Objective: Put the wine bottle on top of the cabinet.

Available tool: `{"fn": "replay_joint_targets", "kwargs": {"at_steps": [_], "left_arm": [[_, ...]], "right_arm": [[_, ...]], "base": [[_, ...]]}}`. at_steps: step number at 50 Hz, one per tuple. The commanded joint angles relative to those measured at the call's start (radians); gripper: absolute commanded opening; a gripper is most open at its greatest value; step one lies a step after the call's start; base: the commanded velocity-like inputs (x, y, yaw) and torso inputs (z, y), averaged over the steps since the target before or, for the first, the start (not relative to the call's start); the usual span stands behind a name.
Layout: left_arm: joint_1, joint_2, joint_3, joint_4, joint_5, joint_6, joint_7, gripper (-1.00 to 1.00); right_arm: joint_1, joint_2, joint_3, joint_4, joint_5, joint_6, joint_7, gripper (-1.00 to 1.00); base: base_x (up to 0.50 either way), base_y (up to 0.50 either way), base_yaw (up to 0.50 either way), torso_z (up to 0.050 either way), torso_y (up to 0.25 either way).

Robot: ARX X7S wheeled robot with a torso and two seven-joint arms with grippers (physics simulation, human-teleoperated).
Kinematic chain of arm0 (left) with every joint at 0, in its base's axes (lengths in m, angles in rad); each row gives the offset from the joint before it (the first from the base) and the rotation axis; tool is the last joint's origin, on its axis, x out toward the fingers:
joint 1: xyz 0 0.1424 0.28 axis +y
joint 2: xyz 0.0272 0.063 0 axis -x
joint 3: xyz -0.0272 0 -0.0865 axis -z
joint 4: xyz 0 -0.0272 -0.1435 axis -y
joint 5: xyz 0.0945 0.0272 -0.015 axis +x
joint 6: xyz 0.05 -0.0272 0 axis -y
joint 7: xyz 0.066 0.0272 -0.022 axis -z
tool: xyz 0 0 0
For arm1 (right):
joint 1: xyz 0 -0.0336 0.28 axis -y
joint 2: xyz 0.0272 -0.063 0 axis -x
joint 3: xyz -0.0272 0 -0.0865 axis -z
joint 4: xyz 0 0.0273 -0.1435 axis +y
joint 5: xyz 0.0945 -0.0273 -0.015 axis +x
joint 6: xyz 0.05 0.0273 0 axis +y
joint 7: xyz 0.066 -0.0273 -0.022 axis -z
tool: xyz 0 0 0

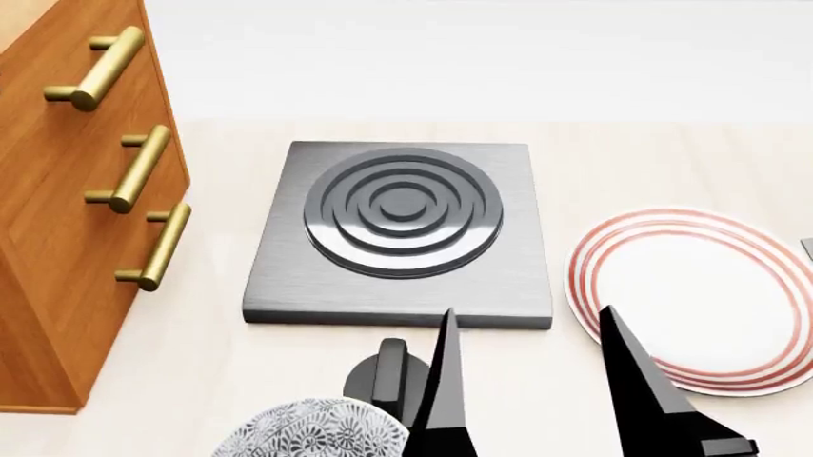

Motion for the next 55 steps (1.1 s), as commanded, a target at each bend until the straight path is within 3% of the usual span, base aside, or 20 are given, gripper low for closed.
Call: {"fn": "replay_joint_targets", "kwargs": {"at_steps": [1, 22, 26, 38, 47, 55], "left_arm": [[0.085, -0.037, 0.017, 0.157, -0.010, -0.011, 0.001, 1.00], [0.364, -0.143, 0.001, 0.763, -0.054, -0.090, -0.083, 1.00], [0.404, -0.190, 0.077, 0.850, 0.019, -0.077, -0.115, 1.00], [0.629, -0.180, 0.035, 1.105, 0.029, -0.033, -0.222, 1.00], [0.779, -0.157, 0.118, 1.310, 0.069, -0.046, -0.320, 1.00], [0.832, -0.148, 0.294, 1.350, 0.142, -0.015, -0.377, 1.00]], "right_arm": [[0.001, -0.002, -0.003, 0.000, -0.003, 0.003, 0.000, 1.00], [0.013, -0.014, -0.023, -0.006, -0.012, 0.020, -0.002, 1.00], [0.014, -0.013, -0.023, -0.010, -0.011, 0.023, 0.000, 1.00], [0.018, -0.015, -0.026, -0.010, -0.011, 0.025, 0.000, 1.00], [0.027, -0.036, -0.049, -0.002, -0.024, 0.039, -0.009, 1.00], [0.032, -0.045, -0.061, 0.002, -0.030, 0.048, -0.013, 1.00]], "base": [[0.00, 0.00, 0.00, 0.000, 0.000], [0.00, 0.00, 0.00, 0.000, 0.000], [0.00, 0.00, 0.00, 0.000, 0.000], [0.00, 0.00, 0.00, 0.000, 0.000], [0.00, 0.00, 0.00, 0.000, 0.000], [0.00, 0.00, 0.00, 0.000, 0.000]]}}
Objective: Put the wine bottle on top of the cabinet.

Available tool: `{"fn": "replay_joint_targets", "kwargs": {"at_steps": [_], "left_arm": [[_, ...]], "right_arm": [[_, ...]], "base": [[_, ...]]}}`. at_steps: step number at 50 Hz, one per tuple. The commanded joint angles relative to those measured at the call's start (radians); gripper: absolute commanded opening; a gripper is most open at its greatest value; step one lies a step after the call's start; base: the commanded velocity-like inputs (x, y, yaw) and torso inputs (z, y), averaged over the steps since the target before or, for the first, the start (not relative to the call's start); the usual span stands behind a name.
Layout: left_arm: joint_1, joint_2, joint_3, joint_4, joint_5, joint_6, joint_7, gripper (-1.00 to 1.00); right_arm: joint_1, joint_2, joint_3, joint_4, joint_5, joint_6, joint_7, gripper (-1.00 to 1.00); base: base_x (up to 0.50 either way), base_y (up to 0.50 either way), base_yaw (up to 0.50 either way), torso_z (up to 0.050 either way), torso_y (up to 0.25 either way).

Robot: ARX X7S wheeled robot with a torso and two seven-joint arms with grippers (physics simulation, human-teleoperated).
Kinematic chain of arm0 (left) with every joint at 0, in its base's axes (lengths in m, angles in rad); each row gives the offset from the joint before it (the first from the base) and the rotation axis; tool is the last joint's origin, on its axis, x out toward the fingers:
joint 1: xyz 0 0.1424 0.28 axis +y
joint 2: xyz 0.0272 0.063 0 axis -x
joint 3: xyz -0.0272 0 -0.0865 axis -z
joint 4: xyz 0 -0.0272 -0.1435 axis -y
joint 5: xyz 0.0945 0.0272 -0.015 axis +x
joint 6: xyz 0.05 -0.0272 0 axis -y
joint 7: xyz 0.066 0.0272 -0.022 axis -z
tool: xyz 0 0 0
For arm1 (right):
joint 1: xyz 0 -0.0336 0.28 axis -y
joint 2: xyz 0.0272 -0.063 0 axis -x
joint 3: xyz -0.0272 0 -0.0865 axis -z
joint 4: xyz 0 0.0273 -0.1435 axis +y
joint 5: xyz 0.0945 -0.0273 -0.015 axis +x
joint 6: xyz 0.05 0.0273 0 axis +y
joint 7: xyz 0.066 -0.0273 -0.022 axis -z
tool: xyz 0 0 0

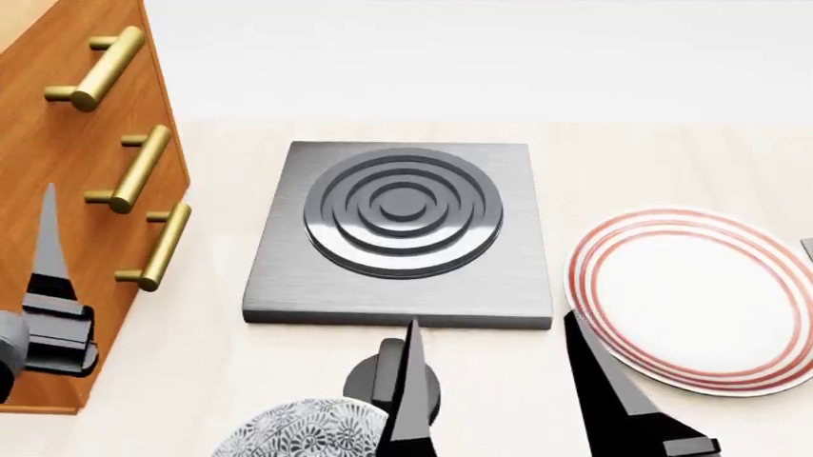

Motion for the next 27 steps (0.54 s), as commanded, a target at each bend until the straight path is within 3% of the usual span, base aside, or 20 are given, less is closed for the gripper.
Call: {"fn": "replay_joint_targets", "kwargs": {"at_steps": [1, 12, 18, 27], "left_arm": [[0.108, 0.008, 0.175, 0.143, 0.062, 0.015, -0.103, 1.00], [0.016, -0.163, 0.430, 0.143, -0.130, 0.145, -0.418, 1.00], [-0.071, -0.209, 0.541, 0.143, -0.199, 0.178, -0.511, 1.00], [-0.133, -0.250, 0.598, 0.141, -0.257, 0.221, -0.570, 1.00]], "right_arm": [[0.006, -0.013, -0.017, 0.007, -0.010, 0.009, -0.008, 1.00], [0.012, -0.020, -0.025, 0.013, -0.012, 0.015, -0.011, 1.00], [0.018, -0.022, -0.028, 0.011, -0.013, 0.020, -0.013, 1.00], [0.020, -0.024, -0.031, 0.009, -0.016, 0.023, -0.011, 1.00]], "base": [[0.00, 0.00, 0.00, 0.000, 0.000], [0.00, 0.00, 0.00, 0.000, 0.000], [0.00, 0.00, 0.00, 0.000, 0.000], [0.00, 0.00, 0.00, 0.000, 0.000]]}}
